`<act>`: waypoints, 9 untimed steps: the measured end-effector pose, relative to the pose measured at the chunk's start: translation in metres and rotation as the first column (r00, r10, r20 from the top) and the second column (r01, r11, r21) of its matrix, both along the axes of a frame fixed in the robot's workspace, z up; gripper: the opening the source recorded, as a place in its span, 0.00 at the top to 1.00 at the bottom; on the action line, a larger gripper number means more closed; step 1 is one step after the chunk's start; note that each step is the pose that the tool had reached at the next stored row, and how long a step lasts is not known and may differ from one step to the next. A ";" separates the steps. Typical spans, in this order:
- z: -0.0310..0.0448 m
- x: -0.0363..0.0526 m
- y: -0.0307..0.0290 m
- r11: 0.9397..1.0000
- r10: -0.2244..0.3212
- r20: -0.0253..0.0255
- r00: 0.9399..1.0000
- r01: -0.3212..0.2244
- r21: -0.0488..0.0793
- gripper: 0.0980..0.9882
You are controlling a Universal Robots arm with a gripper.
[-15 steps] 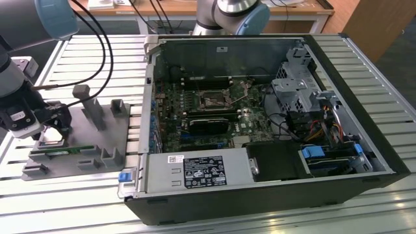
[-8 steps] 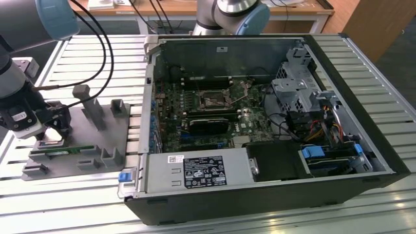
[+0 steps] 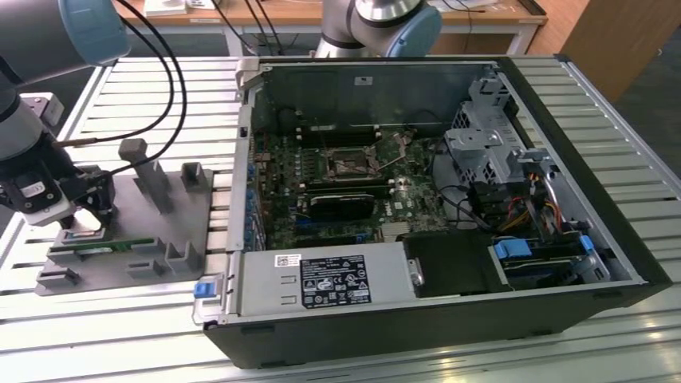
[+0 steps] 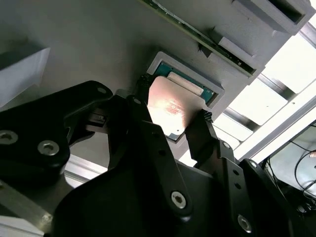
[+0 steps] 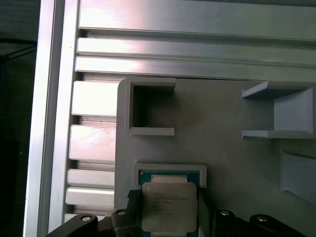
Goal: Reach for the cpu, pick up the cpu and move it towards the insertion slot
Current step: 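Pick up the cpu and move it towards the insertion slot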
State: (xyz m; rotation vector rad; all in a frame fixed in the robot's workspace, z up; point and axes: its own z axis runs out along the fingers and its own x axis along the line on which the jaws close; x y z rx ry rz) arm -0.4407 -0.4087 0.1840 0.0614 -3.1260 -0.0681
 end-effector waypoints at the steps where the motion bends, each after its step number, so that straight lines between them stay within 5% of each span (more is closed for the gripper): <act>1: 0.0000 0.0000 0.0001 1.000 0.001 0.000 1.000 -0.001 0.000 0.46; 9: 0.0053 0.0000 0.0002 1.000 0.002 0.000 1.000 -0.002 0.000 0.51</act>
